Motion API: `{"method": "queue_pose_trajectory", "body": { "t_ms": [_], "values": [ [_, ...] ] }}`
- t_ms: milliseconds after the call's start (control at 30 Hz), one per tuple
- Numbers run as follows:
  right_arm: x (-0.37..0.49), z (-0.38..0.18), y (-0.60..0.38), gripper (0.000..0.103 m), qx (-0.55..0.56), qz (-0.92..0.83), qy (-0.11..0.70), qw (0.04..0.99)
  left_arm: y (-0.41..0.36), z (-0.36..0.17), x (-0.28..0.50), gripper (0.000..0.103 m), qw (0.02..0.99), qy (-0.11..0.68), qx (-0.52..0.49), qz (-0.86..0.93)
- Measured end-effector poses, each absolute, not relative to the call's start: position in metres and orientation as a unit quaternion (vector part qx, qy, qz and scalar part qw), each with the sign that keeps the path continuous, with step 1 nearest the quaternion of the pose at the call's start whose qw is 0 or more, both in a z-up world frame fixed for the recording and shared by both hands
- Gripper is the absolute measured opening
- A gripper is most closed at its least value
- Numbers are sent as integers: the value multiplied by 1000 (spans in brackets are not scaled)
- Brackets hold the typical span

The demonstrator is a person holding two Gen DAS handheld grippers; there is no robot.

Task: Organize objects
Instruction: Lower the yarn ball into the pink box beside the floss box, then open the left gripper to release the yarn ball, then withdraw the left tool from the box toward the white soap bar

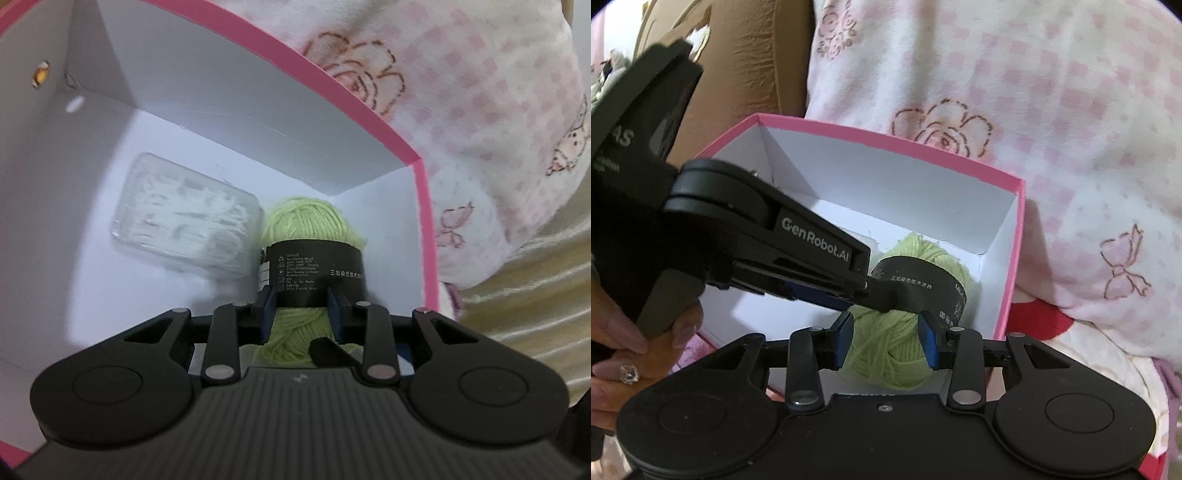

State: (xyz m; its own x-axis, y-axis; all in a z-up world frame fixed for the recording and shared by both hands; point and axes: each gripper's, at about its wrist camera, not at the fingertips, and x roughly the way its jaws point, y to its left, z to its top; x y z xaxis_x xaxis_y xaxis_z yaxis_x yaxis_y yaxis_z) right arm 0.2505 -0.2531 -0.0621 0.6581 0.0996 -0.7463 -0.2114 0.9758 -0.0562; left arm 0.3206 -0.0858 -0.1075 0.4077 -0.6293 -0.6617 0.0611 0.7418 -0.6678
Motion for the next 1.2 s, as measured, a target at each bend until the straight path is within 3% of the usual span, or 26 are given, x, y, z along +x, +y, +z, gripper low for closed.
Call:
{"method": "queue_pose_trajectory", "body": {
  "t_ms": [233, 333, 633, 1033, 1200],
  "values": [
    [242, -52, -258, 44, -56, 68, 405, 910, -94, -99, 326, 30, 791, 506, -255, -231],
    [238, -46, -260, 44, -46, 70, 406, 910, -86, -89, 321, 41, 788, 515, -247, -229],
    [211, -19, -258, 48, -22, 79, 393, 916, -65, -38, 286, 57, 810, 520, -182, -201],
    [176, 22, -247, 55, -17, 81, 396, 915, -34, 33, 226, 67, 828, 508, -135, -196],
    [156, 41, -240, 79, -15, 84, 392, 916, -20, 53, 201, 70, 828, 506, -132, -200]
  ]
}}
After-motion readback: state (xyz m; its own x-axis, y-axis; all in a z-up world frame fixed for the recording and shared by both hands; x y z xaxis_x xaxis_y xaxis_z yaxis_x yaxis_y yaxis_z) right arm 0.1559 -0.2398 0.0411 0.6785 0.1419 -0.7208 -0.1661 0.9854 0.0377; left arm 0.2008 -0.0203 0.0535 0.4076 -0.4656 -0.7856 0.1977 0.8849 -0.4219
